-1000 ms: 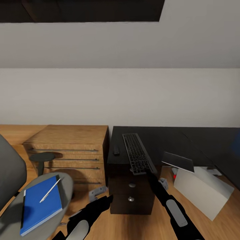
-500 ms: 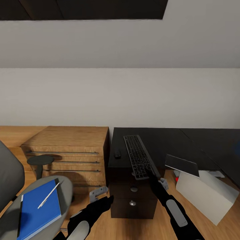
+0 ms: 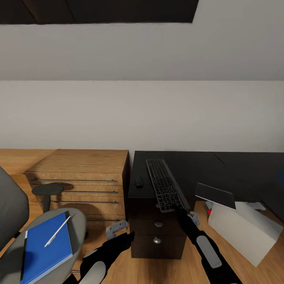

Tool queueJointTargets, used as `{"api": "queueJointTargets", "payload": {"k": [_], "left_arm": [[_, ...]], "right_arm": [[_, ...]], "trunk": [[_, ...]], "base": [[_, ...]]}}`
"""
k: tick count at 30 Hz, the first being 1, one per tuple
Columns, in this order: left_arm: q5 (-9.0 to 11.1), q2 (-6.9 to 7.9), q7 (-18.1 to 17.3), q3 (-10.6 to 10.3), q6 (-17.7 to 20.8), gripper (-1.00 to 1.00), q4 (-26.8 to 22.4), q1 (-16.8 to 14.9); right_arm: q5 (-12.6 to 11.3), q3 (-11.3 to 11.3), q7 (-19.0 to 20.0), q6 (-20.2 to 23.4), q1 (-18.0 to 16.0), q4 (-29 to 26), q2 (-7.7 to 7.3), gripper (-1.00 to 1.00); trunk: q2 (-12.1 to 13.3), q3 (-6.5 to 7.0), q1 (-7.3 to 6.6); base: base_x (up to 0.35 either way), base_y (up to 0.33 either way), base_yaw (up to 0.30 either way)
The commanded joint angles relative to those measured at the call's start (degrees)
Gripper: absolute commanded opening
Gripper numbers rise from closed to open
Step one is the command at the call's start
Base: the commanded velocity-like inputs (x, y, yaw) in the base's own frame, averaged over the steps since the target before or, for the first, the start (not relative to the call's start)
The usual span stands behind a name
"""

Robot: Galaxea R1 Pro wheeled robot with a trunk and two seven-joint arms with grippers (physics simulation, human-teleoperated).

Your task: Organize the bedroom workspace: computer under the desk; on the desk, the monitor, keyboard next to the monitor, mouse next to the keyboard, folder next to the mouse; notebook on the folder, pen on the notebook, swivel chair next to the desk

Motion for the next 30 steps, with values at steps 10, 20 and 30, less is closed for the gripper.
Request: {"api": "queueJointTargets", "payload": {"k": [10,20,30], "left_arm": [[0.2,-0.15,0.7,-1.2,0.1,1.0,0.1,-0.1],[0.0,-0.16,0.8,-2.8,0.0,1.0,0.1,-0.1],[0.1,-0.14,0.8,-2.8,0.0,1.0,0.2,-0.1]], "right_arm": [[-0.1,-0.2,0.1,0.4,0.0,-0.4,0.12,-1.0],[-0.1,-0.2,-0.2,-3.3,3.8,-12.6,0.65,-1.0],[-0.2,-0.1,-1.1,-3.4,8.0,-22.0,0.93,-1.0]], "trunk": [[2.8,1.19,-1.54],[6.8,2.98,-3.73],[10.8,4.78,-5.93]], "base": [[0.0,0.0,0.0],[0.0,0.0,0.0],[0.0,0.0,0.0]]}}
